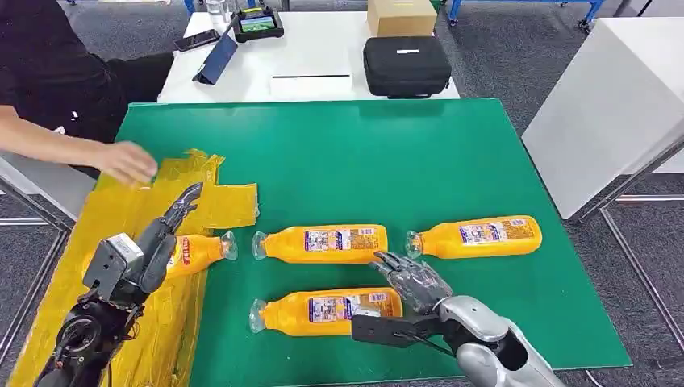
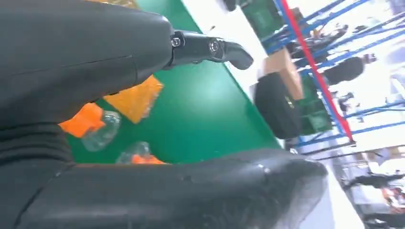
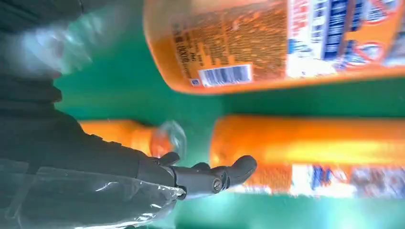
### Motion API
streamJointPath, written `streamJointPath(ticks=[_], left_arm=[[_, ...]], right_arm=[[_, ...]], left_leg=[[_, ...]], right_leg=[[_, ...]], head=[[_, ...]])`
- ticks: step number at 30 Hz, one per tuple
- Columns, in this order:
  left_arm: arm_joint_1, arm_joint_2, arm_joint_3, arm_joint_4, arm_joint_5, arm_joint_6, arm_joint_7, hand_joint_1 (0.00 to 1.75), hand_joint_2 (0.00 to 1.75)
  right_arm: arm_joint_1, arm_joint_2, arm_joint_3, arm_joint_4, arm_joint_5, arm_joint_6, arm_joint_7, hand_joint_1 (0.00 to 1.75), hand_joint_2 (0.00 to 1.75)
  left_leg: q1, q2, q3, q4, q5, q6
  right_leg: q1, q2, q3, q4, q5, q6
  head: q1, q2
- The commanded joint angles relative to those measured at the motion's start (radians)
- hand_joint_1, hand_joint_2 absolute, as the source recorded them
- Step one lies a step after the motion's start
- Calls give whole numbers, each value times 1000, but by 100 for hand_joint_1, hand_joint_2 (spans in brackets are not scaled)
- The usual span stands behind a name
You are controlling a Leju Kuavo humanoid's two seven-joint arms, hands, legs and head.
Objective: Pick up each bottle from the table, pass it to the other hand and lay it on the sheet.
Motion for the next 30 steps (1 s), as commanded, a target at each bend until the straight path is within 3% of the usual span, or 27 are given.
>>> streamJointPath(ticks=[1, 17, 30], left_arm=[[-31, -48, -28, -19, 22, -5, 5, 0, 0], [-39, -57, -30, -21, 36, -8, 8, 0, 0], [-38, -69, -13, -33, 55, -13, 22, 0, 0]], right_arm=[[-140, 122, 96, 151, 24, 8, -14, 0, 175], [-152, 138, 154, 126, -52, 50, -41, 0, 175], [-104, 94, 221, 169, 3, 121, 51, 0, 175]], left_leg=[[1, 3, 2, 0, -1, -2], [1, 0, 2, 0, 0, -3], [1, 0, 4, -1, -1, -3]], right_leg=[[1, 4, 2, -1, 0, -1], [0, 1, 2, 0, 0, -1], [1, 1, 4, -1, -1, -2]], head=[[0, 0], [0, 0], [0, 0]])
